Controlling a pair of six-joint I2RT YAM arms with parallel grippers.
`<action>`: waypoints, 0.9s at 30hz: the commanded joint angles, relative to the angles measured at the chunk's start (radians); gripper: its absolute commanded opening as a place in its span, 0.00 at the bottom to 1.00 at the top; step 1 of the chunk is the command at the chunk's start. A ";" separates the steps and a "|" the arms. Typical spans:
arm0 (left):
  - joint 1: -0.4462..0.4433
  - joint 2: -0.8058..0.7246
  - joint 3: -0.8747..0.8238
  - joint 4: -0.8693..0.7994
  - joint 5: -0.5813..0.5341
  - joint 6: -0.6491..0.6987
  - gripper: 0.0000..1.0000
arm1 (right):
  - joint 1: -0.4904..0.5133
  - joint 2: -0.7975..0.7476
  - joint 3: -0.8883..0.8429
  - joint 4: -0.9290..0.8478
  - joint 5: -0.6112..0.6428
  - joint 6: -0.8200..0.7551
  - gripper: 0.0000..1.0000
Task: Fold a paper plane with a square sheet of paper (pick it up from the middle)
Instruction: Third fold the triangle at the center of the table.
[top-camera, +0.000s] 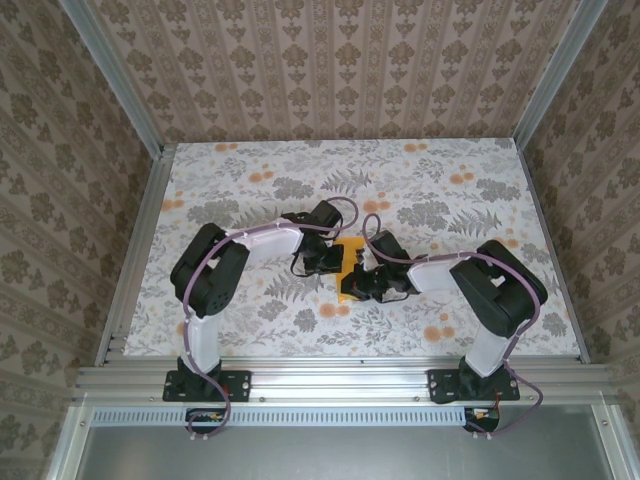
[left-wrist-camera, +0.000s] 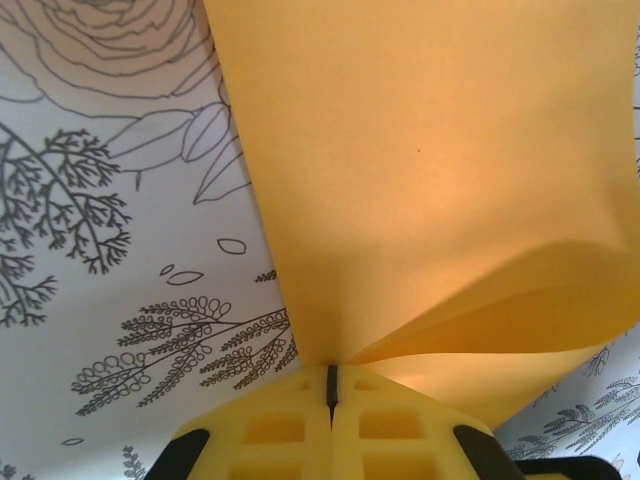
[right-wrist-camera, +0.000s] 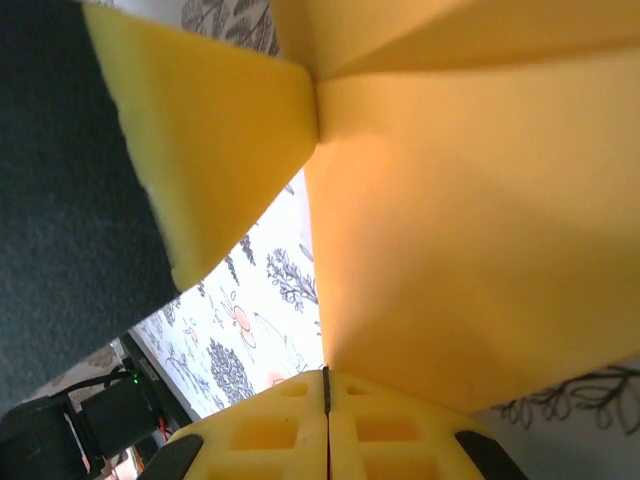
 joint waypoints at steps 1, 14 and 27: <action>0.004 0.095 -0.046 -0.122 -0.121 0.018 0.00 | 0.014 -0.006 -0.017 -0.027 -0.008 0.013 0.08; 0.002 0.091 -0.044 -0.126 -0.124 0.018 0.00 | 0.032 -0.030 -0.003 -0.105 0.028 -0.002 0.07; 0.002 0.095 -0.041 -0.127 -0.122 0.020 0.00 | 0.047 0.032 0.021 -0.178 0.081 -0.007 0.07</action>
